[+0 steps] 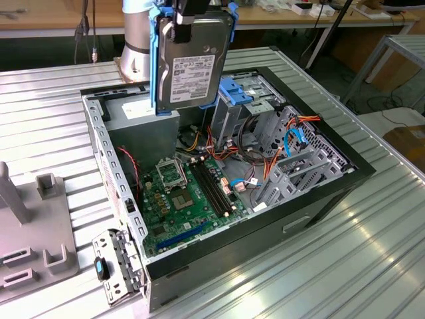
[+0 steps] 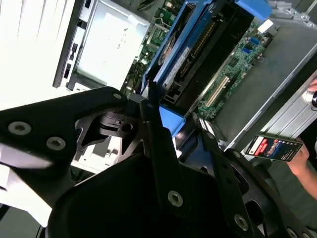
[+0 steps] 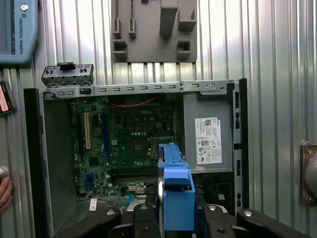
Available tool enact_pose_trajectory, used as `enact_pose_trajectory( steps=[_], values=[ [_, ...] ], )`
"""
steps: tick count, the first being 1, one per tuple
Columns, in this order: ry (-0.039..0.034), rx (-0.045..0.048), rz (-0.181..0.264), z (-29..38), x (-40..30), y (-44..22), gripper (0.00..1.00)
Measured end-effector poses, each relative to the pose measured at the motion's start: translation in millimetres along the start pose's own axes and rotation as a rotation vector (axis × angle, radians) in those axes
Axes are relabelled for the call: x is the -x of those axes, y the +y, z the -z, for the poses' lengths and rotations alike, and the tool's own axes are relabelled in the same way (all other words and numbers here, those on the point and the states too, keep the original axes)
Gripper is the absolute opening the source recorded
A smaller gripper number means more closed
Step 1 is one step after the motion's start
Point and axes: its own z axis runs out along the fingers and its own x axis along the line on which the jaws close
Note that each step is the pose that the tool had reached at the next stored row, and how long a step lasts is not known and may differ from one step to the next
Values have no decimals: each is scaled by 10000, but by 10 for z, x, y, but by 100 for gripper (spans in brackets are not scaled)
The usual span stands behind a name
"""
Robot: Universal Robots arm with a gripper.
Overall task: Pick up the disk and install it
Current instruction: 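Pick up the disk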
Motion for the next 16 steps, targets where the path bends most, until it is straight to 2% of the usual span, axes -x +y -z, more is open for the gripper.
enact_pose_trajectory(
  steps=[1,2,6,8,13,16],
  values=[
    [-1,4,-1,-5,6,-103,37],
    [-1,7,0,-8,10,-176,37],
    [0,12,0,-26,32,-578,37],
    [0,12,2,-30,39,-703,37],
    [0,13,3,-31,37,-711,37],
    [-2,12,3,-44,-36,-714,37]
  ],
)
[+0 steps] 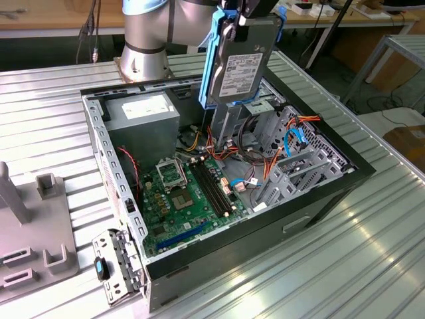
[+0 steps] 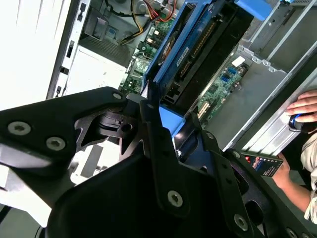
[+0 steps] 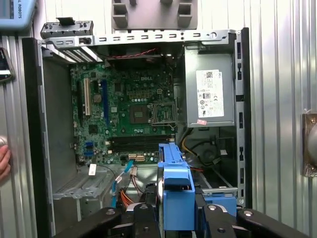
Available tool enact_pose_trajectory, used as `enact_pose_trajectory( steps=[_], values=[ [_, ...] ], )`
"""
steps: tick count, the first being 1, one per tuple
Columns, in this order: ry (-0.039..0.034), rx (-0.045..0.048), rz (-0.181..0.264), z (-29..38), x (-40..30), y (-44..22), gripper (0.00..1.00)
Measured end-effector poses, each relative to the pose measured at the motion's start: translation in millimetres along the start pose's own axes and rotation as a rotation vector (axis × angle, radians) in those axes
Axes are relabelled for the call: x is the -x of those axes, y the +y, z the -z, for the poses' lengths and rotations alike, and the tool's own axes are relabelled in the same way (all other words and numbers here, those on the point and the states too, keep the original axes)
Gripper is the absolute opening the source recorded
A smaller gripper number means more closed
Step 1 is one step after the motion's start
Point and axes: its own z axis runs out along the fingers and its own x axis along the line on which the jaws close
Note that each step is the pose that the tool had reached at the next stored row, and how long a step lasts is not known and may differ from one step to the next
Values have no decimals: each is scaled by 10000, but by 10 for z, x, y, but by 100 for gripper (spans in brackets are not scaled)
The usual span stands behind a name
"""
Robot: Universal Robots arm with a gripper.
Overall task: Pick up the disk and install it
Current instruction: 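Pick up the disk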
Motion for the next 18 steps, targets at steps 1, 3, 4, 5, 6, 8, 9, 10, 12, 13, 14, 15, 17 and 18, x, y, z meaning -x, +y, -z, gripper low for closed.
enact_pose_trajectory(
  steps=[1,3,4,5,6,8,9,10,12,13,14,15,17,18],
  values=[
    [2,1,0,-6,-20,-1,37],
    [1,0,-5,-64,-60,-2,37],
    [2,1,-8,-83,-67,-2,37],
    [2,1,-12,-116,-82,-2,37],
    [3,1,-16,-152,-98,-2,37],
    [-1,0,-31,-228,-126,-2,37],
    [-4,0,-37,-267,-140,-2,37],
    [-6,1,-40,-305,-157,-3,37],
    [-15,2,-47,-351,-205,-4,37],
    [-26,2,-49,-381,-249,-6,37],
    [-36,2,-52,-406,-301,-9,37],
    [-33,3,-53,-412,-331,-11,37],
    [-35,3,-59,-431,-466,-27,37],
    [-34,11,-60,-432,-477,-44,37]
  ],
)
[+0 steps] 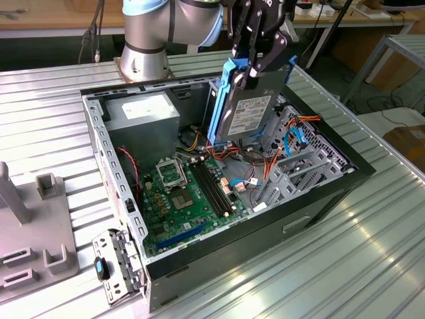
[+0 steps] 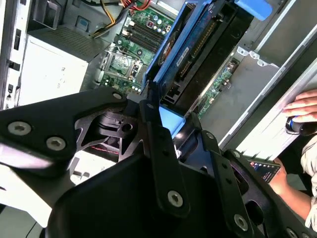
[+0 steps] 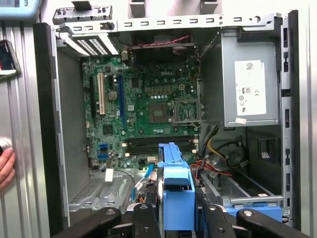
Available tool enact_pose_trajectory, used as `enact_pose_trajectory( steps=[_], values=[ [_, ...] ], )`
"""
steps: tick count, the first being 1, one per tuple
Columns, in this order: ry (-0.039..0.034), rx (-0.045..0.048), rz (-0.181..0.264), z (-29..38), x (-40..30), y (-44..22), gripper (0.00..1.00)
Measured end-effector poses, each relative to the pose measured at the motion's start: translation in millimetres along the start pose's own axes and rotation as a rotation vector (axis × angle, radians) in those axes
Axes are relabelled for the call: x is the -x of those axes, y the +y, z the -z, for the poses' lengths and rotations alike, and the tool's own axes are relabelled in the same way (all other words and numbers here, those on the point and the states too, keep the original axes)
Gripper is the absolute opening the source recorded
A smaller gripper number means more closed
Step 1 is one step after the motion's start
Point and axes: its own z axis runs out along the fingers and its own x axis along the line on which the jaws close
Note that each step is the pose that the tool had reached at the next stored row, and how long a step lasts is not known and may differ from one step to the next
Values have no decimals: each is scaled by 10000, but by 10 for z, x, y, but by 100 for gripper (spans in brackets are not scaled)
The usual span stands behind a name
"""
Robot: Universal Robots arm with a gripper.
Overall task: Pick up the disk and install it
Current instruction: 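Pick up the disk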
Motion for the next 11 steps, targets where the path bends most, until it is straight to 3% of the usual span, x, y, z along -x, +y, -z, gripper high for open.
enact_pose_trajectory(
  steps=[2,8,9,11],
  values=[
    [4,49,-3,-2,-4,-131,37],
    [3,52,-1,-3,-2,-157,37],
    [3,53,-2,-5,3,-246,37],
    [5,56,-3,-7,10,-360,37]
  ],
)
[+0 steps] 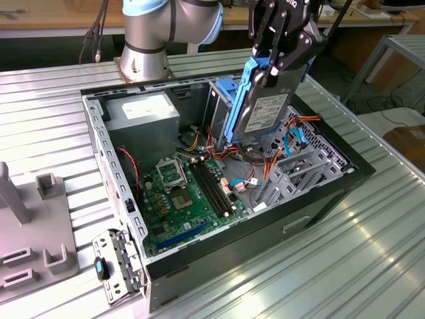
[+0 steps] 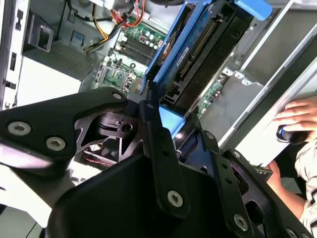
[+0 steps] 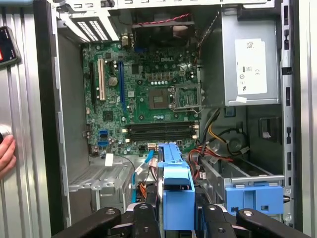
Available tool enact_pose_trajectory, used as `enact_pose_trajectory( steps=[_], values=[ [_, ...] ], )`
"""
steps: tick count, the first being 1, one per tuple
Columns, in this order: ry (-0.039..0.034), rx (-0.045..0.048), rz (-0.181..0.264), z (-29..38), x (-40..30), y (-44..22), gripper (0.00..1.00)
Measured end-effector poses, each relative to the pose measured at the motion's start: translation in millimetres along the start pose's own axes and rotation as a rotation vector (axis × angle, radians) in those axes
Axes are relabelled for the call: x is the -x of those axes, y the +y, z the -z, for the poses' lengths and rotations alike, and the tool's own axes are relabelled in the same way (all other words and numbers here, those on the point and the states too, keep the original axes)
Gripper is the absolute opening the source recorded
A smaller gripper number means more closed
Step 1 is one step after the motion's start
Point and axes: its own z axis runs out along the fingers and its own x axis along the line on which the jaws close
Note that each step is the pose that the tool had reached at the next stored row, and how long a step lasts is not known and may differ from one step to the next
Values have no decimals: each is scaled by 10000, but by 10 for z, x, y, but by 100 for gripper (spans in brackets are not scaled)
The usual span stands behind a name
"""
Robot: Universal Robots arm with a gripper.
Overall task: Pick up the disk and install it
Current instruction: 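Pick up the disk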
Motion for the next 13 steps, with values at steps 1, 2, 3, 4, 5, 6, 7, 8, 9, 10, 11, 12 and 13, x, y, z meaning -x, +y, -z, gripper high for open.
enact_pose_trajectory(
  steps=[1,2,3,4,5,6,7,8,9,10,11,12,13],
  values=[
    [-1,1,0,-1,4,-57,37],
    [-1,1,0,-2,7,-119,37],
    [-1,2,1,-4,12,-192,37],
    [-1,3,0,-4,15,-250,37],
    [-1,3,1,-5,19,-310,37],
    [-1,4,0,-6,21,-350,37],
    [0,4,1,-6,23,-384,37],
    [0,5,1,-7,28,-433,37],
    [-1,5,-1,-7,27,-436,37],
    [1,6,1,-7,22,-439,37],
    [-1,5,1,-8,8,-442,37],
    [-1,5,0,-8,-26,-444,37],
    [-7,5,0,-8,-76,-447,37]
  ],
)
